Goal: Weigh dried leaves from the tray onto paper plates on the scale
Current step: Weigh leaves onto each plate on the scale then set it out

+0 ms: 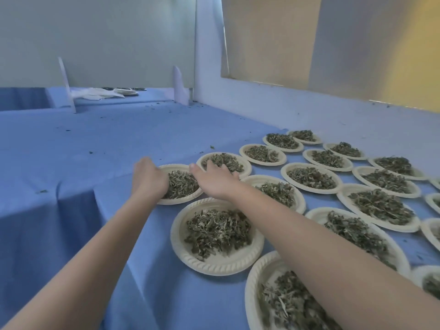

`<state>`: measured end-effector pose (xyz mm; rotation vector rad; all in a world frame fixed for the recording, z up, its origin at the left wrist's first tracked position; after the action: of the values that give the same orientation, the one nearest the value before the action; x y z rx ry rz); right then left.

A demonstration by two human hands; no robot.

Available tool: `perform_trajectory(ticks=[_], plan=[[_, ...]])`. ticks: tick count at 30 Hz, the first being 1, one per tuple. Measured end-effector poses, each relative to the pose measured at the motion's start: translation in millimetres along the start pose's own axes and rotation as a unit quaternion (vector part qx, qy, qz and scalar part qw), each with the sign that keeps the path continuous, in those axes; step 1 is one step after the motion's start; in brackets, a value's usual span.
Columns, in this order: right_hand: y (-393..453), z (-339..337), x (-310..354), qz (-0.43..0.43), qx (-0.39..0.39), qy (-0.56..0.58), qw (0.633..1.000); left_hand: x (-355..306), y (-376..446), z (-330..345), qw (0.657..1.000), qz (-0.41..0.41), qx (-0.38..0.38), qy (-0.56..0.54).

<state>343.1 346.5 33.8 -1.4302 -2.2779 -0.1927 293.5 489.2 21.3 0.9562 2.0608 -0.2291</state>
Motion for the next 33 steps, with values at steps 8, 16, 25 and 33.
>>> perform_trajectory(ticks=[8, 16, 25, 33], plan=[[-107.9, -64.9, -30.4, 0.018, -0.078, 0.044, 0.996, -112.0, -114.5, 1.7, 0.979, 0.138, 0.145, -0.028], [-288.7, -142.1, -153.8, 0.11, -0.15, 0.031, 0.982, -229.6, -307.5, 33.6, 0.916, 0.27, 0.283, -0.089], [-546.1, -208.2, -268.4, 0.276, -0.27, 0.004, 0.922, -346.5, -561.5, 71.2, 0.777, 0.388, 0.455, -0.198], [-692.9, -210.4, -326.8, 0.428, -0.224, -0.064, 0.873, -366.1, -719.0, 82.7, 0.709, 0.441, 0.529, -0.151]])
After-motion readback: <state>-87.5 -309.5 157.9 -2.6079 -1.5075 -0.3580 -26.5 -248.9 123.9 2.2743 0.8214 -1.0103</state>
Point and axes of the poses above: each hand's wrist, its own y-axis towards the middle knuckle, its own z-axis out of the palm, x = y × z, the point moved 3 cm from there along y, towards the middle knuckle, and after that the axes turned 2 degrees about y, right-handed, at the moved point
